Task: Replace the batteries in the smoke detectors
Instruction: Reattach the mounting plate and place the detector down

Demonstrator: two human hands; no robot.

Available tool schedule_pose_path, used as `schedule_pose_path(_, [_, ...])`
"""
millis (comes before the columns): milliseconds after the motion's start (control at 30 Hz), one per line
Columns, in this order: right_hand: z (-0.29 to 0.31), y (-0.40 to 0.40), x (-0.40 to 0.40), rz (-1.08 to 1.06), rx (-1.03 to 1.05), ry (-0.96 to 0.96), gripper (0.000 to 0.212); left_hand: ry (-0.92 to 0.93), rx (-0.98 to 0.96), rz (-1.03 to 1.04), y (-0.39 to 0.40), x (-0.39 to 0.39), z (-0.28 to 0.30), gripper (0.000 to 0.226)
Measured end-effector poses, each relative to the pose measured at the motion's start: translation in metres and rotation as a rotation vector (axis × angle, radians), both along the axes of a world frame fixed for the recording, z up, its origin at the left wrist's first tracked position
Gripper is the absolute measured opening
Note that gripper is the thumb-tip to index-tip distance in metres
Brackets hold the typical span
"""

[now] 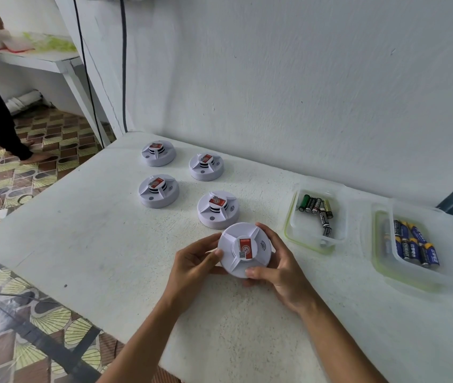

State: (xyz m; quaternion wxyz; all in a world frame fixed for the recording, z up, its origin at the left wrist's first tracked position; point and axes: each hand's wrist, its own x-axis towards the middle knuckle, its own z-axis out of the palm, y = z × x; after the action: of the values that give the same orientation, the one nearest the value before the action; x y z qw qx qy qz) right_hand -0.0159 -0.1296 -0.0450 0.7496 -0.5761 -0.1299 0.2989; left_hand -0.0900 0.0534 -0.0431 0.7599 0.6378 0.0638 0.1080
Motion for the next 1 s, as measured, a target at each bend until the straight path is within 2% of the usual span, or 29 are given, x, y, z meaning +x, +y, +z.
schedule_pose_path(200, [0.0033,0.0009,-0.0003,0.014,0.001,0.005,0.086,0.004,-0.008,0.008,0.0007,0.0000,0.0005,0.034])
schedule_pose_path(333, [0.0053,-0.0009,-0.0001,0.034,0.022,0.019,0.078,-0.002,-0.004,0.011,0.0010,-0.0011,0.0017,0.040])
schedule_pose_path(500, [0.0033,-0.0030,0.0023,0.064,0.061,0.094,0.087,-0.008,0.011,0.013,0.0009,-0.0005,0.0009,0.032])
schedule_pose_path(1000, [0.0039,-0.0029,-0.0004,0.029,-0.028,-0.022,0.087,-0.009,0.042,0.013,0.0008,-0.0003,-0.0003,0.034])
